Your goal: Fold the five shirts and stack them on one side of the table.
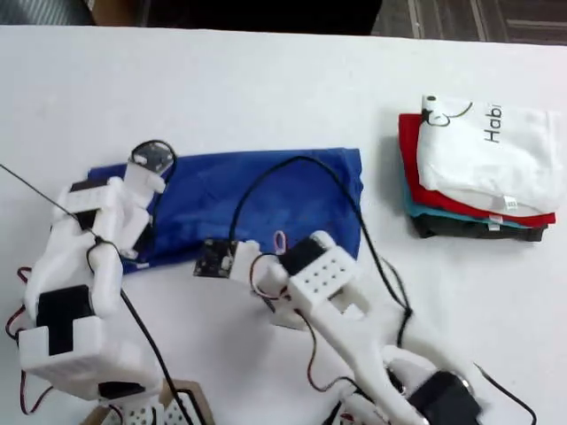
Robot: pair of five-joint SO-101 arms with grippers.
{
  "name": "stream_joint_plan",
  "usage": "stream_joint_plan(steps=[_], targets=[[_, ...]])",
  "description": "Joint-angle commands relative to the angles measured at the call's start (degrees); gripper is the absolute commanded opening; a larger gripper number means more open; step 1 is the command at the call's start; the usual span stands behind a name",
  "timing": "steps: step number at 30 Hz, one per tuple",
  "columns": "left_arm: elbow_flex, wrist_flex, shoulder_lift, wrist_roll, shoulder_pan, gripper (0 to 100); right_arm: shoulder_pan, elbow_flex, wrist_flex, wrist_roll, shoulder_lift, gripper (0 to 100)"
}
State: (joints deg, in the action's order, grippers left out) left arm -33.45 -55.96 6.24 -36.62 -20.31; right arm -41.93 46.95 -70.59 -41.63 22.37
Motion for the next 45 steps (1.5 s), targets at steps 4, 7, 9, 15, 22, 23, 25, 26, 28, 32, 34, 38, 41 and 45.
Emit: stream_joint_plan(steps=[4, 7, 9, 15, 22, 23, 25, 26, 28, 32, 34, 38, 41, 45], targets=[[0.0, 2.5, -0.1, 0.2, -0.3, 2, 5.3, -5.1, 1.0, -0.1, 4.1, 20.5], [0.0, 2.5, -0.1, 0.2, -0.3, 2, 5.3, -4.3, 3.3, -0.1, -1.0, 20.5], [0.0, 2.5, -0.1, 0.2, -0.3, 2, 5.1, -4.4, 3.6, 0.0, -4.7, 20.5], [0.0, 2.6, -0.1, 0.2, -0.3, 2, 5.0, -4.3, 4.8, 0.0, -10.1, 20.5], [0.0, 2.7, -0.1, 0.2, -0.3, 2, 5.4, -4.3, 10.2, 0.0, -14.2, 20.5], [0.0, 2.7, -0.1, 0.2, -0.3, 2, 5.4, -4.4, 11.6, 0.0, -15.2, 20.4], [0.0, 2.7, -0.1, 0.2, -0.3, 2, 5.4, -4.7, 13.1, 0.0, -16.7, 20.4], [0.0, 2.7, -0.1, 0.2, -0.3, 2, 5.4, -4.7, 13.1, 0.0, -17.1, 20.4], [0.0, 2.7, -0.1, 0.2, -0.3, 2, 5.1, -5.4, 11.7, 0.0, -17.2, 20.4], [0.0, 2.7, -0.1, 0.2, -0.3, 2, 5.2, -8.9, 5.3, -0.1, -15.6, 20.4], [0.0, 2.7, -0.1, 0.2, -0.3, 2, 5.3, -11.3, 2.3, -0.1, -13.1, 20.4], [0.0, 2.7, -0.1, 0.2, -0.3, 2, 5.3, -16.6, -1.1, -0.1, -8.3, 20.4], [0.0, 2.7, -0.1, 0.2, -0.3, 2, 5.3, -16.8, 0.6, -0.1, -9.7, 20.4], [0.0, 2.7, -0.1, 0.2, -0.3, 2, 5.4, -16.3, 2.8, 0.0, -16.2, 20.4]])
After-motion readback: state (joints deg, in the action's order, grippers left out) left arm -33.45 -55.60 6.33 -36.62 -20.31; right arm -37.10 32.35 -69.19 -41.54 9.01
